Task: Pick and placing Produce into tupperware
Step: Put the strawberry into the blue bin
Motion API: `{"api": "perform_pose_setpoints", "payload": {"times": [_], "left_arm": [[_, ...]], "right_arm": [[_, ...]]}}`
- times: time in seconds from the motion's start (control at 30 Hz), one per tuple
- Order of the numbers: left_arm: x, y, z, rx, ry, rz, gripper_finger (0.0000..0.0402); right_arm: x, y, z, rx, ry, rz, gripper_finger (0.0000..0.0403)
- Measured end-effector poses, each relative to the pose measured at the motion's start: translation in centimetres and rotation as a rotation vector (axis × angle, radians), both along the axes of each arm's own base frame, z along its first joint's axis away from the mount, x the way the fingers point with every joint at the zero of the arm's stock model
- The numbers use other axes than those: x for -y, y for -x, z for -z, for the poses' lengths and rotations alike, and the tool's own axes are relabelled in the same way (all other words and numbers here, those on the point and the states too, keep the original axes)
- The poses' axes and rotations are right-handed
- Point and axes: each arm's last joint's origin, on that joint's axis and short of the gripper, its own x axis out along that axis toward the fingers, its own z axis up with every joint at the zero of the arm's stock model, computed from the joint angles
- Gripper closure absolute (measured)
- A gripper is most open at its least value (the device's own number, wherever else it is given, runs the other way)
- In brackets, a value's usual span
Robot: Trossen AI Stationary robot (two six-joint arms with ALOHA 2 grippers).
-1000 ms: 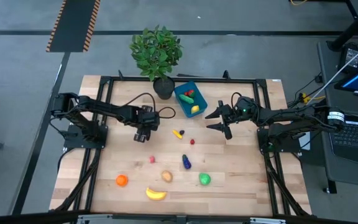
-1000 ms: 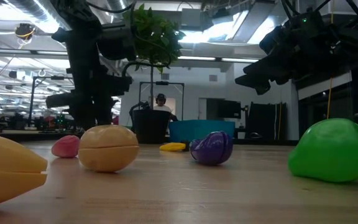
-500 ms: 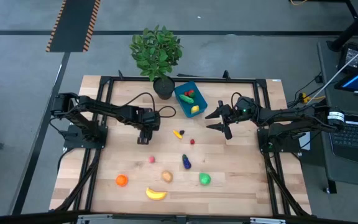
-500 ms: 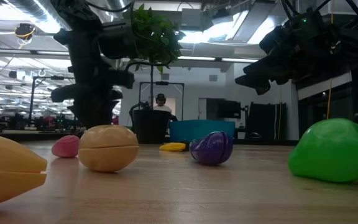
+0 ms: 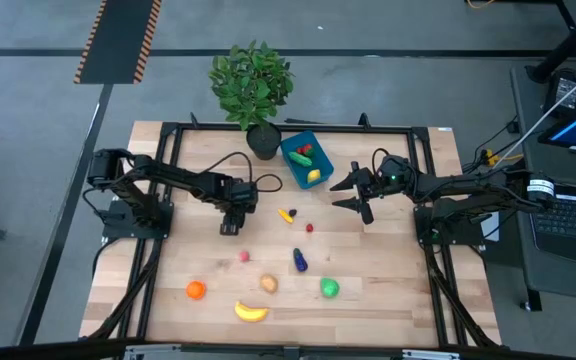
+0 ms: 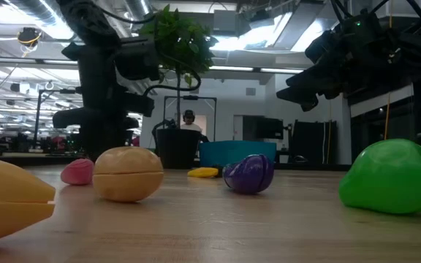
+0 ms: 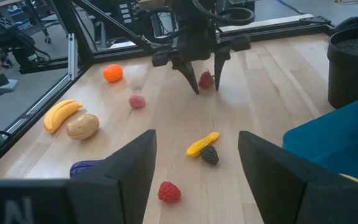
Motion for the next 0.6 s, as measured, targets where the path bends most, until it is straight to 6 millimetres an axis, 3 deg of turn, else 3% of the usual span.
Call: {"api": "perform_pose_setpoints", "payload": {"times": [0.43,0.6], "left_arm": [[0.1,-2.4,-3.4,0.099,-0.072,0.112,0.0211],[0.4,-1.9,-4.0,-0.009,-0.068,0.2,0.0211]], "right_arm": [[0.0,0.0,0.0,-0.004,0.001,-0.001,0.0173],[0.0,0.0,0.1,-0.008,0.0,-0.001,0.0173]]}}
